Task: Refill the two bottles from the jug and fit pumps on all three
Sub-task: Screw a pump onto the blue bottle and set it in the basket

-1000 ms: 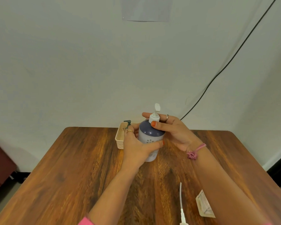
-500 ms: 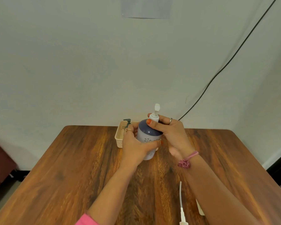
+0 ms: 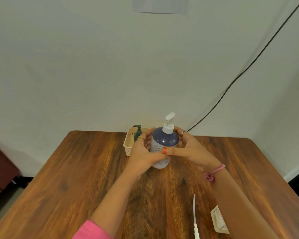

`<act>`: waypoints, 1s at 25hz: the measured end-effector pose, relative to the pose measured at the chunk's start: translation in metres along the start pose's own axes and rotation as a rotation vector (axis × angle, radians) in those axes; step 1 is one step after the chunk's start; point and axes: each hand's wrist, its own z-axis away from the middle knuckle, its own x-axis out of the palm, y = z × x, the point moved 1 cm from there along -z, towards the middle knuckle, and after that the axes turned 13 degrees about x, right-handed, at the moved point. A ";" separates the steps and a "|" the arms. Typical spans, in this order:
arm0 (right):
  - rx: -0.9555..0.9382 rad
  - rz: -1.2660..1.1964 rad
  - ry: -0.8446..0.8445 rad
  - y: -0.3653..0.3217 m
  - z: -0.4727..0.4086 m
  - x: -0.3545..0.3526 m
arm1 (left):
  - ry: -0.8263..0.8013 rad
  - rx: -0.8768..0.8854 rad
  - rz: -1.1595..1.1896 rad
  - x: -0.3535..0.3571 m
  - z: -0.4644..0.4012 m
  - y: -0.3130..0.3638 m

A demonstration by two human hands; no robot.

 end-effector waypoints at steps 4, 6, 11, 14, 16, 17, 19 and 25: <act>-0.028 0.053 0.150 0.010 -0.016 0.000 | -0.124 -0.048 0.047 -0.005 -0.015 -0.018; -0.047 0.067 0.229 0.018 -0.029 -0.003 | -0.170 -0.061 0.023 -0.007 -0.025 -0.029; -0.035 0.117 0.423 0.036 -0.072 -0.014 | -0.153 -0.111 -0.074 -0.009 -0.048 -0.053; -0.012 0.143 0.484 0.048 -0.105 -0.024 | -0.035 -0.194 -0.137 -0.016 -0.059 -0.070; 0.016 0.161 0.538 0.058 -0.130 -0.031 | 0.013 -0.240 -0.136 -0.022 -0.065 -0.084; 0.032 0.167 0.565 0.063 -0.144 -0.034 | 0.024 -0.258 -0.138 -0.025 -0.069 -0.091; 0.057 0.180 0.624 0.073 -0.168 -0.037 | 0.025 -0.292 -0.146 -0.029 -0.074 -0.103; 0.161 0.256 0.673 0.111 -0.230 -0.042 | 0.026 -0.393 -0.164 -0.032 -0.080 -0.140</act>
